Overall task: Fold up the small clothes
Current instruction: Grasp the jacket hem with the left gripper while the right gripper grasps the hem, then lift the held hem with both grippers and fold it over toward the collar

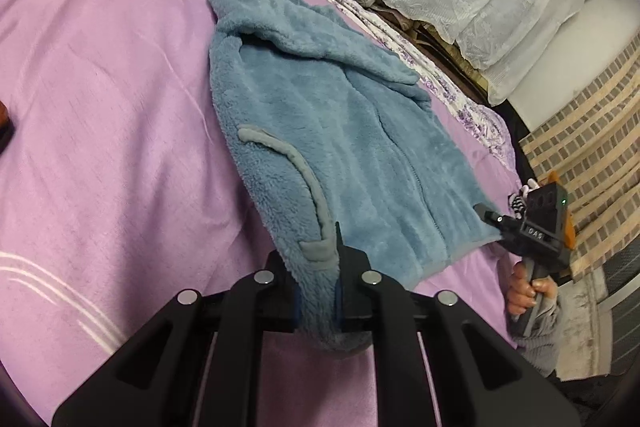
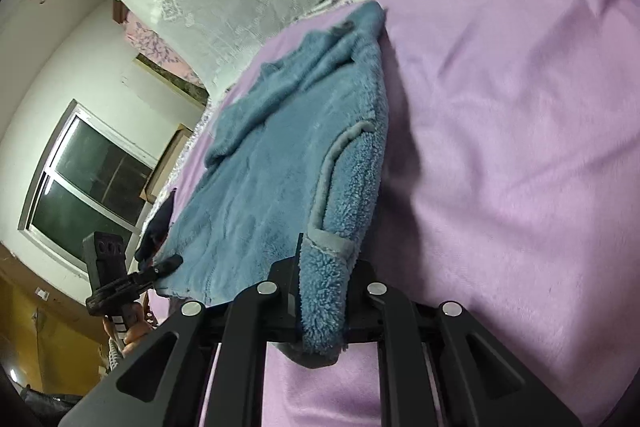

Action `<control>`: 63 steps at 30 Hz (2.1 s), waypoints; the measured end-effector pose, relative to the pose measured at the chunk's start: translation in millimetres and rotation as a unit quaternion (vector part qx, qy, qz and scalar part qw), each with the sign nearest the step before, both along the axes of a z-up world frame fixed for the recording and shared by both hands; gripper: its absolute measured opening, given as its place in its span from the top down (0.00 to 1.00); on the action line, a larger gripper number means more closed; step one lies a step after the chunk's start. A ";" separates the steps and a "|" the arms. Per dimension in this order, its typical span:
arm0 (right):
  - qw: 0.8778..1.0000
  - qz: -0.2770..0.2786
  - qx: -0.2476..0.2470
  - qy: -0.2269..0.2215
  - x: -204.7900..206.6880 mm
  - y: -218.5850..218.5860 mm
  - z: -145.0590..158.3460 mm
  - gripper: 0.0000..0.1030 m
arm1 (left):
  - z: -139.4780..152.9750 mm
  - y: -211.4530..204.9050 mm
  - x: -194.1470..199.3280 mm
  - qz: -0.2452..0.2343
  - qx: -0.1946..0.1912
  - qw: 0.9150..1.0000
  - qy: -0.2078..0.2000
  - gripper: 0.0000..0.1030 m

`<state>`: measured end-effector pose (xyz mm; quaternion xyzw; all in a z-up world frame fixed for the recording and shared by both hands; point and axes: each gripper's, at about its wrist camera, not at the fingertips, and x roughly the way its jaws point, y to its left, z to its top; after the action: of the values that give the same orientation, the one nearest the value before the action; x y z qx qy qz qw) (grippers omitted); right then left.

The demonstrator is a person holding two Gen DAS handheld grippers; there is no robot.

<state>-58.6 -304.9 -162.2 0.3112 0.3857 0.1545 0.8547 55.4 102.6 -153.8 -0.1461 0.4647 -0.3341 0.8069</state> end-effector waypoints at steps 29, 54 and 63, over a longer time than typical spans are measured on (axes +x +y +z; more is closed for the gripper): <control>0.996 -0.013 0.072 -0.054 101.9 -6.4 77.6 0.87 | 68.6 -3.0 88.0 0.039 -0.017 0.997 -0.058 0.89; 0.993 -0.052 0.095 -0.050 235.0 -19.8 76.5 0.87 | 77.0 -17.8 209.6 0.081 -0.005 0.996 -0.041 0.89; 0.991 -0.078 0.106 -0.015 282.0 -27.7 44.0 0.87 | 45.4 -19.8 266.9 0.104 -0.015 0.994 0.023 0.86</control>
<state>223.4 -332.6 -118.2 0.4266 0.3294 0.1322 0.8319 322.3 82.8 -108.4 -0.2137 0.4600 -0.2517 0.8242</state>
